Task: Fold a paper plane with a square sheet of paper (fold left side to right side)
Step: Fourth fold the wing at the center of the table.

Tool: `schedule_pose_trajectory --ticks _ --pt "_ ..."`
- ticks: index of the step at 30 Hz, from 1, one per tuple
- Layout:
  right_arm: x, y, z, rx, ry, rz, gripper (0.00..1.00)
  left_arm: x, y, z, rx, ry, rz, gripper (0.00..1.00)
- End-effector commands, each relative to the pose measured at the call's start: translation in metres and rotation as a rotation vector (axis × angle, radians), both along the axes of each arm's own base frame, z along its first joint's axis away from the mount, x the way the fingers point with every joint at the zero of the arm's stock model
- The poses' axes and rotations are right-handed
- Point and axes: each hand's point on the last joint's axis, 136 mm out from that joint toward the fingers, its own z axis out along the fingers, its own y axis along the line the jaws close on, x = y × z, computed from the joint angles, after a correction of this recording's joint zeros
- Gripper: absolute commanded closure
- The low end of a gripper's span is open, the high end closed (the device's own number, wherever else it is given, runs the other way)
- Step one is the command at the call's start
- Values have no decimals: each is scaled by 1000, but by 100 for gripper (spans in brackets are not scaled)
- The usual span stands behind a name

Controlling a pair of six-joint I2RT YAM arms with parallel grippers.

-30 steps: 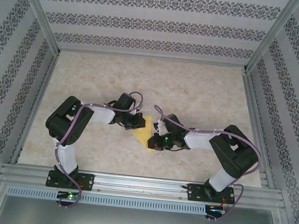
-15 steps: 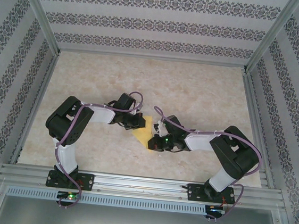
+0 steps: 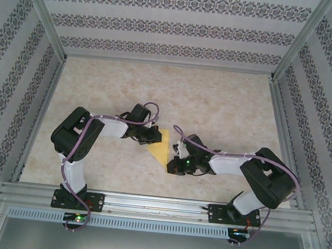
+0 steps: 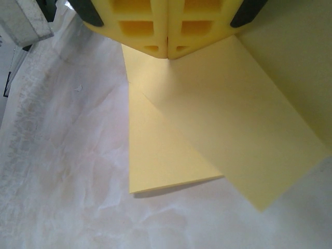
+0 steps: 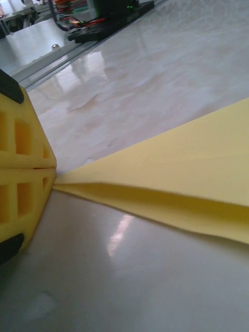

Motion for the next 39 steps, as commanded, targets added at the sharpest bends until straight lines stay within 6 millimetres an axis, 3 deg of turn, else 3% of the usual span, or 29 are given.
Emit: schedule_pose_trajectory --ticks 1,8,14,20,25,39 --pt "-17 -9 6 -20 49 13 100 -17 23 -36 130 74 21 95" --pt "-3 -3 55 100 -44 12 100 -17 23 -34 128 72 21 95" --pt "30 14 66 113 -129 -11 100 -16 21 -33 125 69 20 95" --pt "67 28 53 47 -187 -58 100 -17 22 -34 125 71 19 95" --pt "82 33 36 2 -180 -70 100 -16 21 -33 124 70 19 95" --pt "74 22 -4 -81 -86 -82 100 -15 21 -32 124 67 19 95"
